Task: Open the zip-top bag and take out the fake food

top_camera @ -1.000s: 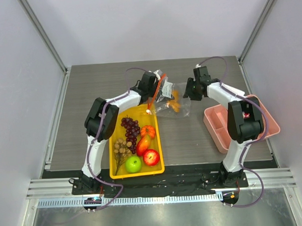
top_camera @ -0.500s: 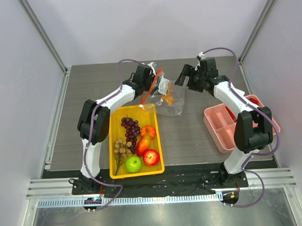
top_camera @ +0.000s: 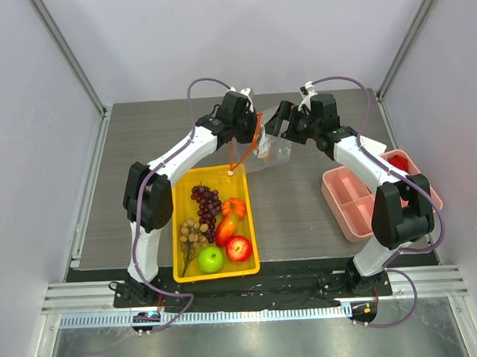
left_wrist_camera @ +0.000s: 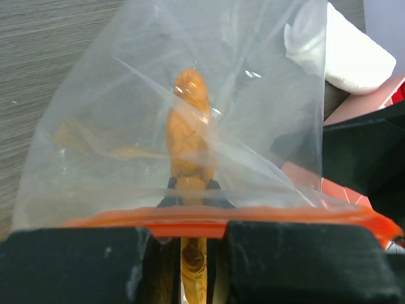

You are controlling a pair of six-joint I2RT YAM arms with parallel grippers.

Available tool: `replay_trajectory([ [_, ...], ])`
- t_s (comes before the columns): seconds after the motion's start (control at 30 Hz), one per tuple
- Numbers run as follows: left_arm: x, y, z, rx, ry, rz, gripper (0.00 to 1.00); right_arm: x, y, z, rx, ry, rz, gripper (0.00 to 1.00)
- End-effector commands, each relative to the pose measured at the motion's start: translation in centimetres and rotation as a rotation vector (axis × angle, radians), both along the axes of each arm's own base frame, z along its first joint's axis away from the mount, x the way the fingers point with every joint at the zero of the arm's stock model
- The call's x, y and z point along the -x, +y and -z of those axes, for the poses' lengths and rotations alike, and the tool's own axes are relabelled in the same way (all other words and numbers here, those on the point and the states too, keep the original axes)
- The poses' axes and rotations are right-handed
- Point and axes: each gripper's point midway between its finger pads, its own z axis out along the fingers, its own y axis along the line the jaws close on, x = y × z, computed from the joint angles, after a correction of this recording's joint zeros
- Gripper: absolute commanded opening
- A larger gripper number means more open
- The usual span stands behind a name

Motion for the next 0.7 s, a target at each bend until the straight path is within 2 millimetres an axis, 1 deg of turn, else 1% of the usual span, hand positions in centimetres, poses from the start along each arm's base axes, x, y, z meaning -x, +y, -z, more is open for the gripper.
replay_trajectory([
  [0.0,-0.4,0.5,-1.7,-0.024,-0.041,-0.001,0.0,0.1,1.7,-5.3,-0.06,-0.164,-0.056,1.0],
  [0.03,-0.4,1.0,-1.5,-0.046,-0.031,-0.01,0.0,0.2,1.4,-5.0,-0.052,-0.16,-0.039,1.0],
  [0.07,-0.4,1.1,-1.7,-0.056,-0.04,-0.006,0.0,0.2,1.0,-5.3,-0.037,-0.175,-0.015,1.0],
  [0.1,-0.3,1.3,-1.7,-0.063,-0.042,0.0,0.0,-0.2,-0.2,-4.3,0.013,-0.152,0.045,1.0],
  [0.13,-0.1,1.7,-2.2,-0.077,-0.055,-0.003,0.0,-0.6,-0.9,-4.1,0.067,-0.16,0.073,1.0],
  [0.17,0.6,1.9,-1.6,-0.096,-0.041,0.017,0.0,-0.9,-1.6,-3.5,0.105,-0.147,0.099,1.0],
  [0.2,1.1,2.0,-1.3,-0.113,-0.049,0.06,0.0,-1.4,-2.5,-2.0,0.156,-0.107,0.137,1.0],
  [0.23,1.7,1.9,-1.4,-0.106,-0.047,0.097,0.0,-1.8,-2.9,-1.9,0.177,-0.11,0.147,1.0],
  [0.27,3.0,1.5,-0.3,-0.087,-0.014,0.164,0.0,-2.3,-3.8,-1.4,0.187,-0.096,0.17,1.0],
  [0.3,3.5,1.3,-0.1,-0.07,-0.02,0.199,0.0,-2.8,-4.2,-0.2,0.192,-0.061,0.182,1.0],
  [0.33,3.9,1.2,-0.7,-0.048,-0.036,0.211,0.0,-3.3,-4.9,0.5,0.18,-0.039,0.201,1.0],
  [0.37,4.0,1.6,0.5,-0.054,-0.03,0.194,0.0,-3.7,-5.1,1.0,0.17,-0.028,0.214,1.0],
  [0.4,4.0,1.8,0.5,-0.041,-0.022,0.169,0.0,-4.2,-5.2,2.3,0.169,-0.001,0.216,1.0],
  [0.47,4.1,2.0,0.5,0.004,0.0,0.163,0.0,-5.2,-5.3,3.3,0.146,0.021,0.224,1.0],
  [0.5,4.4,2.3,1.0,0.022,0.044,0.141,0.0,-5.9,-5.2,4.7,0.143,0.043,0.224,1.0],
  [0.53,4.5,2.5,1.1,0.032,0.066,0.134,0.0,-6.4,-5.1,5.3,0.131,0.054,0.224,1.0],
  [0.57,4.3,3.2,1.4,0.034,0.085,0.11,0.0,-7.0,-5.4,5.7,0.127,0.064,0.233,1.0],
  [0.6,4.6,3.7,1.9,0.032,0.121,0.094,0.0,-8.0,-5.4,6.8,0.126,0.083,0.235,0.99],
  [0.67,4.9,4.0,1.7,0.048,0.144,0.092,0.0,-8.9,-5.5,7.4,0.111,0.099,0.245,0.98],
])
